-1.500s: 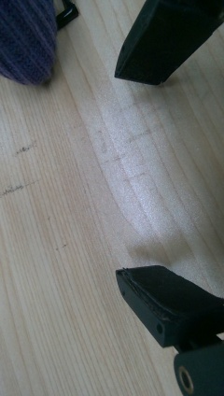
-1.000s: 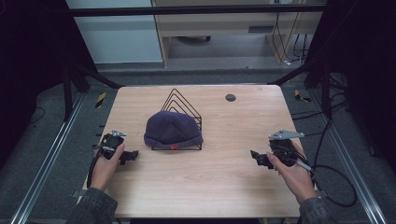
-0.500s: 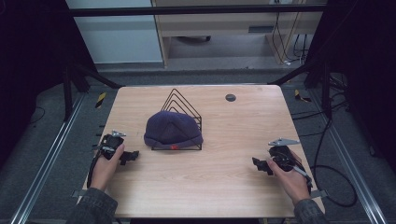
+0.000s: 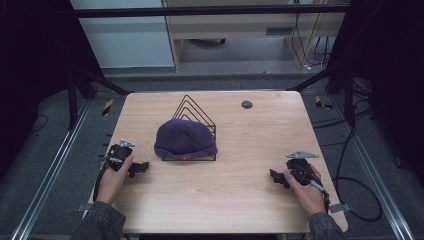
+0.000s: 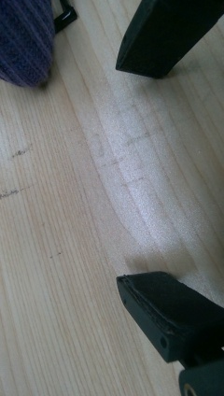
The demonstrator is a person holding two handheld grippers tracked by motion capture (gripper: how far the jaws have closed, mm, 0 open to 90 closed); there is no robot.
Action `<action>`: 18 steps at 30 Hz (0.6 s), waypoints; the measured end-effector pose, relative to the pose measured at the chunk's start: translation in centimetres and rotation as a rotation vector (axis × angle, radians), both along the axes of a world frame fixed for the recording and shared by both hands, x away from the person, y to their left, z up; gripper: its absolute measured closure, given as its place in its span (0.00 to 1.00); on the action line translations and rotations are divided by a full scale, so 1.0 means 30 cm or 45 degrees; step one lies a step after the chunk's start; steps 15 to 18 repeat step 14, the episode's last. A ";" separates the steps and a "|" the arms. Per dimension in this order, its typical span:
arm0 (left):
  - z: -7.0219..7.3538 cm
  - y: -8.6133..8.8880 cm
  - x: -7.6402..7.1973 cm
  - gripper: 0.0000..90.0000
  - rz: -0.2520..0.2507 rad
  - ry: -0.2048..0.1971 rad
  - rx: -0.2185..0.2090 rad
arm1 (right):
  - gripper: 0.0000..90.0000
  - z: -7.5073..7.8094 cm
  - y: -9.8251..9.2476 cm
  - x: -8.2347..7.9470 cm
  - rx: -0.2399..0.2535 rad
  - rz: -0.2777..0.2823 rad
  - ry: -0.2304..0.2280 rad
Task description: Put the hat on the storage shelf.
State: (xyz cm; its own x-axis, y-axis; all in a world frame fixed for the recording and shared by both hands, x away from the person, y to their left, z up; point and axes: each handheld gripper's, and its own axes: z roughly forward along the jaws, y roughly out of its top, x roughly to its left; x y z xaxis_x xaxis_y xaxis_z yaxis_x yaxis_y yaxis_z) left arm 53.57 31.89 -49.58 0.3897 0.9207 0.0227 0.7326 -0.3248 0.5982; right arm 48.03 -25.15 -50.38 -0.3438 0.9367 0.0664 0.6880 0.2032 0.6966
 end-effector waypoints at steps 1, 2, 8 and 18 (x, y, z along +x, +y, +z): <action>0.000 0.000 0.000 0.00 -0.001 -0.001 0.000 | 0.12 -0.003 0.004 0.000 -0.017 0.004 -0.011; 0.000 0.000 0.000 0.00 -0.001 0.000 0.000 | 0.11 -0.007 0.009 -0.003 -0.034 0.003 -0.019; -0.002 0.000 -0.002 0.00 -0.002 -0.005 -0.004 | 0.09 -0.028 0.030 -0.022 -0.054 -0.030 -0.097; -0.002 0.000 -0.002 0.00 -0.004 -0.007 -0.007 | 0.09 -0.028 0.031 -0.022 -0.054 -0.030 -0.098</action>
